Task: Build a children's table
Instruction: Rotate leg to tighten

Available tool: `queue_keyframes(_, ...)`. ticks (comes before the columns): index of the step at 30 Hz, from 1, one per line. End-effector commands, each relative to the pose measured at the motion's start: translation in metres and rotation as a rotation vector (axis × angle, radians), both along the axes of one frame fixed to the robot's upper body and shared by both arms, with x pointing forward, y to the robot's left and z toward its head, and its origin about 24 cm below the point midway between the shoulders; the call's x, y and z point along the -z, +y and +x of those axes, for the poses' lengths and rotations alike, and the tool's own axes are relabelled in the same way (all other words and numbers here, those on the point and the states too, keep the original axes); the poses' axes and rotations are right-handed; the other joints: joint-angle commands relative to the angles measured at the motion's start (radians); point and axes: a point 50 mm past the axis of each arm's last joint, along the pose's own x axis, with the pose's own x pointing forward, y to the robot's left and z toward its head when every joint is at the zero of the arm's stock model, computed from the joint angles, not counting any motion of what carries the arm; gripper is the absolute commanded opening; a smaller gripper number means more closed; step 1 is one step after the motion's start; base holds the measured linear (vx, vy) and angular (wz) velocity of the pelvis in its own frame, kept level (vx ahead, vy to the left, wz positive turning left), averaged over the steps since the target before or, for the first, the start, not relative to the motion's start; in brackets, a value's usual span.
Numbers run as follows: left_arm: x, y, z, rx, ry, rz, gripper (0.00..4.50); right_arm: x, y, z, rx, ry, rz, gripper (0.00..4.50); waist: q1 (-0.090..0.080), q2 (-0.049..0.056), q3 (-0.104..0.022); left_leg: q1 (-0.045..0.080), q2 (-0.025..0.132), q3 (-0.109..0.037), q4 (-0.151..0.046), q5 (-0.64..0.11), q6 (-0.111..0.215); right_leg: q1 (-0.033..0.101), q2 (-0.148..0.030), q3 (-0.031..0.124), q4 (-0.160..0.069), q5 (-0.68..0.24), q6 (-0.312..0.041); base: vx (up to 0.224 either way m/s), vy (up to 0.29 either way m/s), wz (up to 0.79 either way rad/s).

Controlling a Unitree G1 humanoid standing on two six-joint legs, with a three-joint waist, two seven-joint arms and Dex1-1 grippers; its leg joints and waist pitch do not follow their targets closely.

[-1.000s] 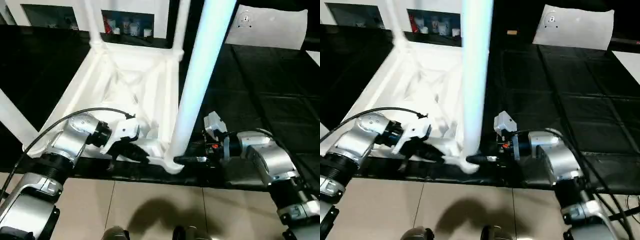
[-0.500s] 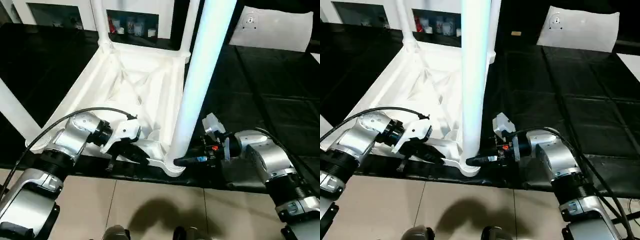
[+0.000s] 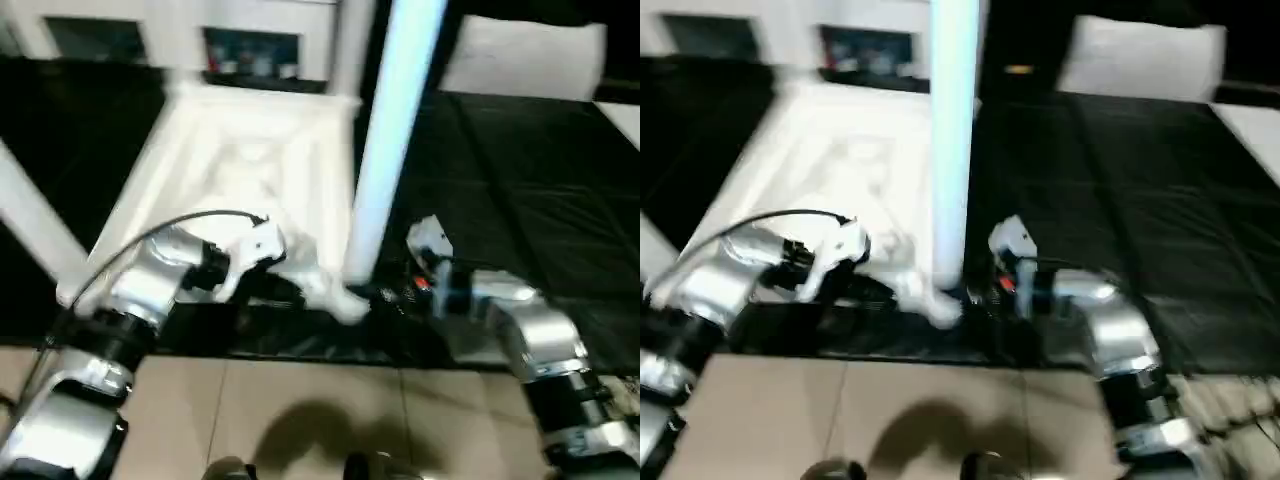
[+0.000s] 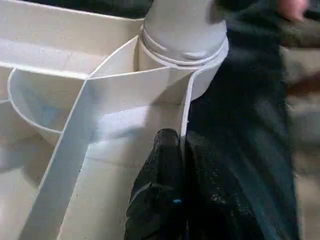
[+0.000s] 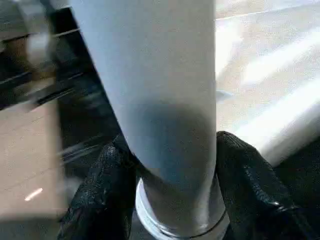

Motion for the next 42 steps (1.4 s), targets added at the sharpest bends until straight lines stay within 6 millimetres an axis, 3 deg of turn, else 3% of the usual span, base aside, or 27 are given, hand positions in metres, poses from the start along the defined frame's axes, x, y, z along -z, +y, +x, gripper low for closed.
queue_keyframes(1, -0.007, -0.043, 0.003, -0.118, -0.047, -0.13, 0.0, 0.021, 0.053, -0.012, -0.005, 0.095, -0.007, 1.99, -0.001, -0.003, -0.041, -0.002, 0.024, -0.013, -0.081, -0.254, 0.01, 0.042, -0.069, 0.043, -0.119, -0.657, -0.071, 0.0, 0.0, 0.0)
queue_keyframes(3, -0.007, -0.052, 0.004, -0.173, -0.054, -0.15, 0.0, 0.022, 0.062, -0.009, 0.073, 0.101, -0.004, 1.98, -0.011, -0.003, -0.041, 0.001, 0.016, -0.019, -0.08, -0.283, 0.012, 0.04, -0.069, 0.034, -0.133, -0.732, -0.045, 0.0, 0.0, 0.0)
queue_keyframes(5, -0.007, -0.063, 0.005, -0.253, -0.073, -0.165, 0.0, 0.022, 0.073, -0.003, 0.203, 0.109, -0.008, 1.96, -0.017, 0.002, -0.044, 0.0, 0.02, -0.02, -0.086, -0.274, 0.017, 0.042, -0.067, 0.033, -0.134, -0.698, -0.042, 0.0, 0.0, 0.0)
queue_keyframes(8, -0.009, -0.075, 0.007, -0.345, -0.097, -0.177, 0.0, 0.019, 0.084, 0.005, 0.338, 0.097, -0.014, 1.96, -0.021, 0.005, -0.05, 0.002, 0.023, -0.018, -0.094, -0.243, 0.025, 0.047, -0.062, 0.034, -0.129, -0.582, -0.07, 0.0, 0.0, 0.0)
queue_keyframes(11, -0.01, -0.083, 0.006, -0.347, -0.117, -0.16, 0.0, 0.011, 0.092, 0.006, 0.356, 0.083, 0.055, 1.96, -0.022, 0.007, -0.05, 0.003, 0.026, -0.013, -0.098, -0.251, 0.046, 0.045, -0.058, 0.043, -0.123, -0.478, -0.094, 0.0, 0.0, 0.0)
queue_keyframes(12, -0.011, -0.084, 0.005, -0.341, -0.121, -0.155, 0.0, 0.009, 0.092, 0.006, 0.359, 0.074, 0.056, 2.3, -0.02, 0.008, -0.054, 0.004, 0.026, -0.011, -0.096, -0.238, 0.053, 0.047, -0.059, 0.046, -0.118, -0.43, -0.108, 0.0, 0.0, 0.0)
queue_keyframes(14, -0.009, -0.082, 0.004, -0.306, -0.125, -0.142, 0.0, 0.008, 0.085, 0.008, 0.364, 0.058, 0.06, 2.51, -0.02, 0.011, -0.057, -0.005, 0.027, -0.01, -0.097, -0.191, 0.062, 0.055, -0.056, 0.047, -0.105, -0.326, -0.135, 0.0, 0.0, 0.0)
queue_keyframes(15, -0.009, -0.08, 0.004, -0.296, -0.127, -0.137, 0.0, 0.007, 0.082, 0.008, 0.368, 0.055, 0.061, 2.65, -0.018, 0.011, -0.06, -0.001, 0.027, -0.006, -0.092, -0.174, 0.069, 0.055, -0.057, 0.049, -0.101, -0.281, -0.154, 0.0, 0.0, 0.0)
queue_keyframes(16, -0.009, -0.079, 0.004, -0.277, -0.135, -0.134, 0.0, 0.007, 0.076, 0.009, 0.365, 0.04, 0.057, 2.73, -0.018, 0.012, -0.061, 0.0, 0.026, -0.004, -0.09, -0.162, 0.078, 0.055, -0.057, 0.05, -0.099, -0.26, -0.171, 0.0, 0.0, 0.0)
queue_keyframes(21, -0.005, -0.064, 0.002, -0.193, -0.131, -0.116, 0.0, 0.003, 0.054, 0.013, 0.338, -0.024, 0.042, 3.3, -0.011, 0.01, -0.066, -0.011, 0.022, -0.002, -0.085, -0.088, 0.108, 0.07, -0.059, 0.048, -0.091, -0.199, -0.186, 0.0, 0.0, 0.0)
queue_keyframes(24, -0.003, -0.045, -0.001, -0.098, -0.124, -0.083, 0.0, -0.003, 0.03, 0.013, 0.236, -0.08, -0.002, 3.56, -0.006, 0.017, -0.072, -0.009, 0.022, -0.004, -0.08, -0.049, 0.118, 0.074, -0.055, 0.046, -0.082, -0.127, -0.202, 0.0, 0.0, 0.0)
queue_keyframes(26, -0.002, -0.039, -0.002, -0.075, -0.12, -0.071, 0.0, -0.004, 0.024, 0.012, 0.202, -0.095, -0.021, 3.75, -0.008, 0.017, -0.072, -0.009, 0.024, 0.001, -0.076, -0.037, 0.135, 0.07, -0.053, 0.048, -0.076, -0.072, -0.23, 0.0, 0.0, 0.0)
queue_keyframes(28, -0.002, -0.022, -0.006, 0.059, -0.103, -0.041, 0.0, -0.009, 0.005, 0.011, 0.093, -0.121, -0.057, 3.92, -0.007, 0.016, -0.075, -0.007, 0.026, 0.001, -0.074, -0.023, 0.151, 0.071, -0.051, 0.048, -0.067, -0.021, -0.257, 0.0, 0.0, 0.0)
queue_keyframes(32, -0.002, -0.012, -0.009, 0.155, -0.09, -0.012, 0.0, -0.012, -0.003, 0.01, 0.016, -0.127, -0.069, 4.1, -0.002, 0.02, -0.07, 0.0, 0.032, 0.003, -0.075, -0.07, 0.15, 0.062, -0.055, 0.047, -0.071, -0.07, -0.274, 0.0, 0.0, 0.0)
queue_keyframes(35, -0.005, 0.001, -0.01, 0.253, -0.041, 0.004, 0.0, -0.015, -0.01, 0.006, -0.146, -0.102, -0.073, 4.1, 0.003, 0.017, -0.071, 0.001, 0.033, 0.003, -0.076, -0.086, 0.138, 0.063, -0.056, 0.047, -0.07, -0.09, -0.273, 0.0, 0.0, 0.0)
queue_keyframes(39, -0.006, 0.006, -0.012, 0.324, -0.017, 0.023, 0.0, -0.016, -0.012, 0.004, -0.225, -0.091, -0.072, 4.1, 0.016, 0.019, -0.071, 0.0, 0.037, 0.006, -0.073, -0.082, 0.136, 0.062, -0.059, 0.046, -0.065, -0.081, -0.277, 0.0, 0.0, 0.0)
queue_keyframes(42, -0.005, 0.007, -0.013, 0.371, -0.008, 0.05, 0.0, -0.017, -0.012, 0.003, -0.291, -0.077, -0.06, 4.1, 0.024, 0.014, -0.073, -0.003, 0.037, 0.006, -0.071, -0.081, 0.133, 0.064, -0.062, 0.046, -0.063, -0.092, -0.277, 0.0, 0.0, 0.0)
